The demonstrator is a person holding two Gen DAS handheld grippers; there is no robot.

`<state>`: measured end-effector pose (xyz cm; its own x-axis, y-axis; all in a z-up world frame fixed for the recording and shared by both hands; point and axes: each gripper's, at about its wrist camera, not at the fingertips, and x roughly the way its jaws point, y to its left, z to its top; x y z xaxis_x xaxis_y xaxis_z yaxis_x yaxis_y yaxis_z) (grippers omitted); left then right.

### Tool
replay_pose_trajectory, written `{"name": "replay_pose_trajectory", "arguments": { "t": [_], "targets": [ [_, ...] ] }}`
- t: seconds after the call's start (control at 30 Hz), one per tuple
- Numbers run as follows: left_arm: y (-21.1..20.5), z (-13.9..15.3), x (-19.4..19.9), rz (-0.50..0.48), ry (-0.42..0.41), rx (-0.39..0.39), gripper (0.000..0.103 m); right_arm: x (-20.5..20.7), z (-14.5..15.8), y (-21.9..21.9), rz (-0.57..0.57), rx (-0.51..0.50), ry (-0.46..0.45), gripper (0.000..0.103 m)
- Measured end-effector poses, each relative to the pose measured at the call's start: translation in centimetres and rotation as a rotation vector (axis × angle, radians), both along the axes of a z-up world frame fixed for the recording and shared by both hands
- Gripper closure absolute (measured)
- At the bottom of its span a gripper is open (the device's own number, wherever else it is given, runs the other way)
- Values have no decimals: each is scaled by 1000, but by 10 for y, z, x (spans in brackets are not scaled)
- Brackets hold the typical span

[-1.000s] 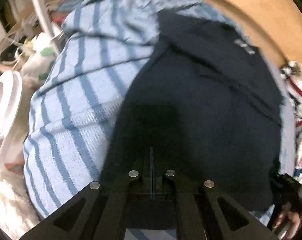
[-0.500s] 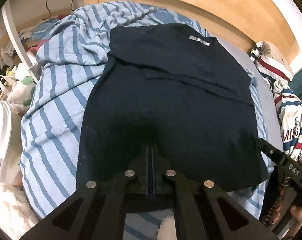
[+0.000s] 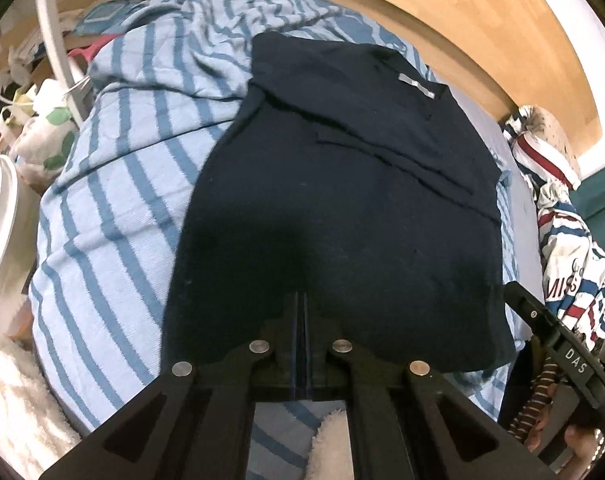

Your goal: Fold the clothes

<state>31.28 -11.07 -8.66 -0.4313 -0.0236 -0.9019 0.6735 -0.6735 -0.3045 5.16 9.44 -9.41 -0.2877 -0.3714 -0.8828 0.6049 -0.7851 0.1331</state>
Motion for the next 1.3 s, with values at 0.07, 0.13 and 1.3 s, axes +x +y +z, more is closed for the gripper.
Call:
{"name": "replay_pose_trajectory", "arguments": {
  "t": [0.07,0.13,1.3],
  "targets": [
    [-1,2,5,16,8,1,98,5,0,-5,14,11,1,21],
    [-2,5,12,34,29,1,64,11,1,-9,33,34,24,21],
    [16,0,21,95,-42,48,40,81,36,-8,173,189,379,12]
  ]
}}
